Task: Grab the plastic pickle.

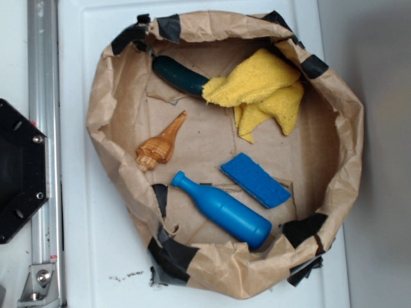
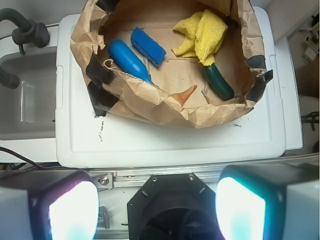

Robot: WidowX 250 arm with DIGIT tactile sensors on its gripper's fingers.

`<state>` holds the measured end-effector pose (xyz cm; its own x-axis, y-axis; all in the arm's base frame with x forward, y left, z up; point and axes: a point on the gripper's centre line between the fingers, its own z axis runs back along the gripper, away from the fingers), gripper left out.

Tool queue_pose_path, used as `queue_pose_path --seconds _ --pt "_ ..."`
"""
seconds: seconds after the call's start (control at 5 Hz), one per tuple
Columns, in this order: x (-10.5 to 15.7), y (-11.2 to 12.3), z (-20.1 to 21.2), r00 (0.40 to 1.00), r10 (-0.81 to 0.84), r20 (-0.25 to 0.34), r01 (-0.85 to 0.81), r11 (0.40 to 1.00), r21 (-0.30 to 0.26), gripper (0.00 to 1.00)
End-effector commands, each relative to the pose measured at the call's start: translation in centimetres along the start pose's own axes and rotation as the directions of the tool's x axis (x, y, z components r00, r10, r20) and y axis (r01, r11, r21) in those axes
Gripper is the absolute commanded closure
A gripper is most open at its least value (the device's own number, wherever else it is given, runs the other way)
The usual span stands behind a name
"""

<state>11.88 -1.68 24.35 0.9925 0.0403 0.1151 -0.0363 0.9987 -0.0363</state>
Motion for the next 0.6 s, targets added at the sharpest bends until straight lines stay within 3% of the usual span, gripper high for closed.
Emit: queue_pose_path --seconds 0.0,0.2,0.4 --pt "0.0 0.0 0.0 1.000 0.000 0.000 0.000 1.000 0.000 0.00" --pt "4.1 1.4 -2.5 0.995 -0.084 0.056 0.079 0.994 0.079 0.00" --pt "7.1 2.2 -5.1 0.985 -0.165 0.052 0.162 0.985 0.061 0.00"
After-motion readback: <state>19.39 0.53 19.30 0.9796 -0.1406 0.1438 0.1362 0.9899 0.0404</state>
